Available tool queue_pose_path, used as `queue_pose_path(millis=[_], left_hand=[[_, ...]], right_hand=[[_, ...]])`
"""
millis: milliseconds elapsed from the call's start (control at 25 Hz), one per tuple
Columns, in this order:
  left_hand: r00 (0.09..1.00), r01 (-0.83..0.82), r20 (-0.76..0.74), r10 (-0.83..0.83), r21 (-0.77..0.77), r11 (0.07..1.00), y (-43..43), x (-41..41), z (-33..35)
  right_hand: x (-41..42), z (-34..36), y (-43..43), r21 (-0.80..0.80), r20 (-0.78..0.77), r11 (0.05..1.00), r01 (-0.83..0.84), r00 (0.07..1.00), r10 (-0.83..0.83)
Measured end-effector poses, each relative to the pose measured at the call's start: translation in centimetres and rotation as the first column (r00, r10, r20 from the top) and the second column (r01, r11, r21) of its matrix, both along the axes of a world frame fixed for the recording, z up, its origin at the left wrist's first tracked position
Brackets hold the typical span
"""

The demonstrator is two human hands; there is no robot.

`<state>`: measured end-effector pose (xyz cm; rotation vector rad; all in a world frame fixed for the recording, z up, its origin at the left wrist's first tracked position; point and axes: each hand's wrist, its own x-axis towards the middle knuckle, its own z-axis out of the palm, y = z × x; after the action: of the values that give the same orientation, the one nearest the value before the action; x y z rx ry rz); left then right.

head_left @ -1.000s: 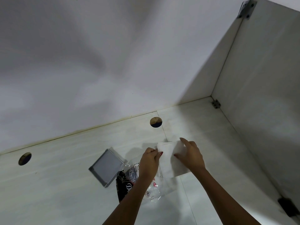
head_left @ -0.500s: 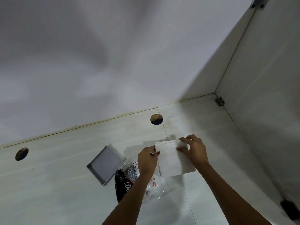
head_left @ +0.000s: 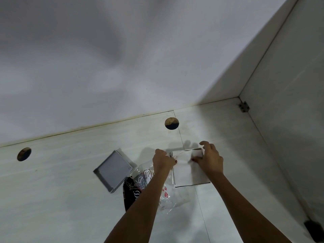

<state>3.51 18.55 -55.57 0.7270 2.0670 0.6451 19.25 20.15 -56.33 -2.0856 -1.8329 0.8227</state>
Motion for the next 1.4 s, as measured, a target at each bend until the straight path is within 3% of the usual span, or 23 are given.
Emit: queue_pose_path(millis=[80,240,320,400,480,560,600,680,720,800,1040,1240,1320,1400], left_hand=[[0.999,0.015,-0.030,-0.016,-0.013,1.000,0.2,0.1,-0.3],[0.962,0.189,-0.203,-0.184,0.009,0.982,-0.5,0.6,-1.4],[0.960,0.216,-0.190,-0.203,0.050,0.975,-0.7,0.7,-1.6],[0.979,0.176,-0.129,-0.156,0.170,0.969,-1.5,0.7,-0.9],[0.950,0.253,-0.274,-0.151,0.387,0.887,-3.0,0.8,-0.1],[0.829,0.498,-0.508,-0.234,0.479,0.723,-4.6,1.1,-0.2],[0.734,0.626,-0.612,-0.293,0.443,0.642,-5.3,1.2,-0.4],[0.523,0.798,-0.748,-0.410,0.260,0.544,-6.0,1.2,-1.4],[0.454,0.830,-0.743,-0.492,0.152,0.536,-5.9,1.3,-1.7],[0.376,0.837,-0.704,-0.602,-0.021,0.547,-5.4,1.6,-1.6],[0.261,0.808,-0.703,-0.661,-0.215,0.548,-4.9,2.0,-1.1],[0.304,0.738,-0.687,-0.660,-0.268,0.620,-4.9,2.1,-0.8],[0.206,0.742,-0.641,-0.739,-0.391,0.545,-4.7,2.5,-1.0],[0.190,0.704,-0.569,-0.800,-0.490,0.515,-4.2,3.1,-1.3]], right_hand=[[0.2,-0.2,0.5,-0.091,-0.032,0.996,-0.007,0.999,0.004],[0.0,-0.4,0.5,-0.091,-0.001,0.996,-0.013,1.000,0.013],[0.0,-0.7,0.7,-0.085,0.006,0.995,-0.058,0.998,0.059],[0.5,-0.9,0.8,-0.106,-0.114,0.992,-0.067,0.992,0.055],[1.5,-0.4,0.4,-0.077,-0.273,0.996,-0.046,0.962,0.024],[2.4,0.6,-0.9,0.099,-0.290,0.995,-0.014,0.956,0.042],[2.6,1.0,-1.6,0.237,-0.229,0.970,-0.047,0.968,0.103],[2.4,1.4,-3.0,0.416,-0.015,0.866,-0.277,0.950,0.311],[2.2,1.1,-3.7,0.408,0.119,0.813,-0.416,0.907,0.404],[1.9,-0.1,-4.3,0.241,0.336,0.762,-0.601,0.788,0.516],[1.4,0.5,-3.3,-0.037,0.463,0.793,-0.608,0.692,0.553],[0.8,0.2,-2.6,-0.079,0.394,0.781,-0.619,0.700,0.595],[0.4,0.2,-2.4,-0.135,0.449,0.770,-0.624,0.654,0.608],[-0.1,0.3,-2.2,-0.179,0.486,0.772,-0.610,0.628,0.609]])
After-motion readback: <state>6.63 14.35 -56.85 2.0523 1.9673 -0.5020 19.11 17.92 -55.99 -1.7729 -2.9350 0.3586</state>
